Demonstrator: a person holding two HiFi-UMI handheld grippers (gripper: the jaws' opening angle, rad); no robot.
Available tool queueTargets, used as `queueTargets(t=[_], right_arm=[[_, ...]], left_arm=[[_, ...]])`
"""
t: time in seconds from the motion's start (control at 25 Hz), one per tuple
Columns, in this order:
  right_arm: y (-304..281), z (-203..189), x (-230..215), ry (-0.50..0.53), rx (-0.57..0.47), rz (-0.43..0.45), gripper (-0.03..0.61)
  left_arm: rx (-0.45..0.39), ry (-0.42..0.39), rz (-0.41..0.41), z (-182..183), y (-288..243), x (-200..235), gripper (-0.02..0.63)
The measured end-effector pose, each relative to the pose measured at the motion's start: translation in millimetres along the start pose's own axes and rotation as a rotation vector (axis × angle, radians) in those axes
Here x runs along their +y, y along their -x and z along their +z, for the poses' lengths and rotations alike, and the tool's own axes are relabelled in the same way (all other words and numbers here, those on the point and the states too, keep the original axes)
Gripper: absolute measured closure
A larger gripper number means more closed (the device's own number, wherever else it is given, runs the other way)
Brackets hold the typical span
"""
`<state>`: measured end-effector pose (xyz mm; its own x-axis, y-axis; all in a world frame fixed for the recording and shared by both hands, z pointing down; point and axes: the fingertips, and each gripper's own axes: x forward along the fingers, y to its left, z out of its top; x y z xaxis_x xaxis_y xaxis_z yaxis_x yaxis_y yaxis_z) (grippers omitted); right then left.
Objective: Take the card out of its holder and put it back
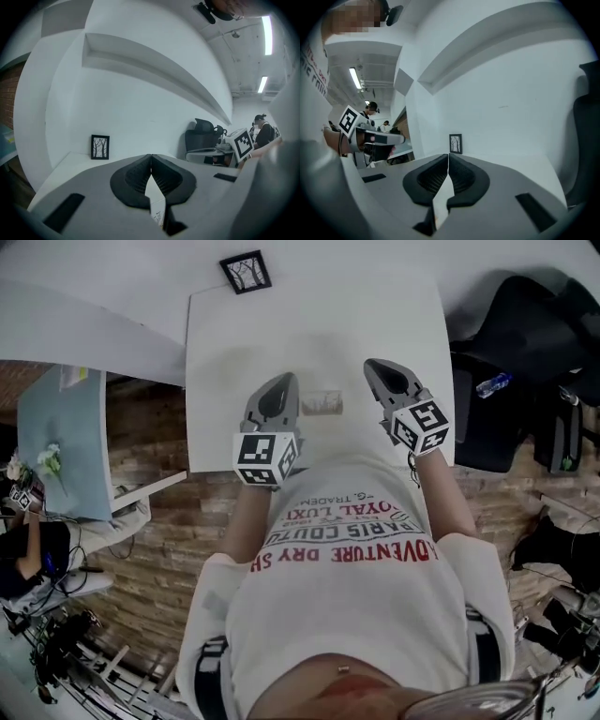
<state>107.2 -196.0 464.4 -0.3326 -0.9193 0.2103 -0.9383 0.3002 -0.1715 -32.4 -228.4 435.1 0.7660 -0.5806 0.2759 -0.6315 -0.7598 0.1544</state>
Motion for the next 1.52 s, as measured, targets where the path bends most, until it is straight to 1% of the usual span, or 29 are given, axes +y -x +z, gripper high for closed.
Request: queueTargets(t=[0.08, 0.16, 0.32, 0.48, 0.6, 0.88, 1.16, 1.52], right_arm=[[3.2, -9.9, -9.1, 0.012, 0.033, -0.089, 0.552], [7.0, -18.0, -13.4, 0.014, 0.054, -0.155, 0.552], [15.8, -25.3, -12.6, -0.006, 0.057, -0.231, 0.552], [24.3, -31.5, -12.4, -0.015, 0.061, -0.281, 0.552], [23.3, -34.6, -8.9, -0.005, 0.075, -0.289, 0.552], [23.1, -38.3, -4.4, -0.008, 0.084, -0.273, 0.552], [17.6, -37.9, -1.2, 0.02, 0.096, -0.247, 0.552], [19.0, -37.7, -0.9, 0.039, 0.107, -0.227, 0.552]], left_arm=[[-0.002, -0.009, -0.019, 2.5, -6.4, 0.6, 0.589], [0.009, -0.013, -0.033, 0.5, -11.8, 3.5, 0.589], [0.026, -0.011, -0.051, -4.6, -16.3, 8.4, 0.589], [0.03, -0.021, -0.058, -6.9, -18.0, 6.0, 0.589], [0.034, -0.019, -0.057, -8.2, -18.1, 7.7, 0.589], [0.036, -0.013, -0.052, -11.7, -15.4, 9.0, 0.589], [0.033, -0.017, -0.043, -9.9, -16.2, 12.2, 0.589], [0.031, -0.025, -0.044, -8.0, -18.5, 6.1, 0.589]])
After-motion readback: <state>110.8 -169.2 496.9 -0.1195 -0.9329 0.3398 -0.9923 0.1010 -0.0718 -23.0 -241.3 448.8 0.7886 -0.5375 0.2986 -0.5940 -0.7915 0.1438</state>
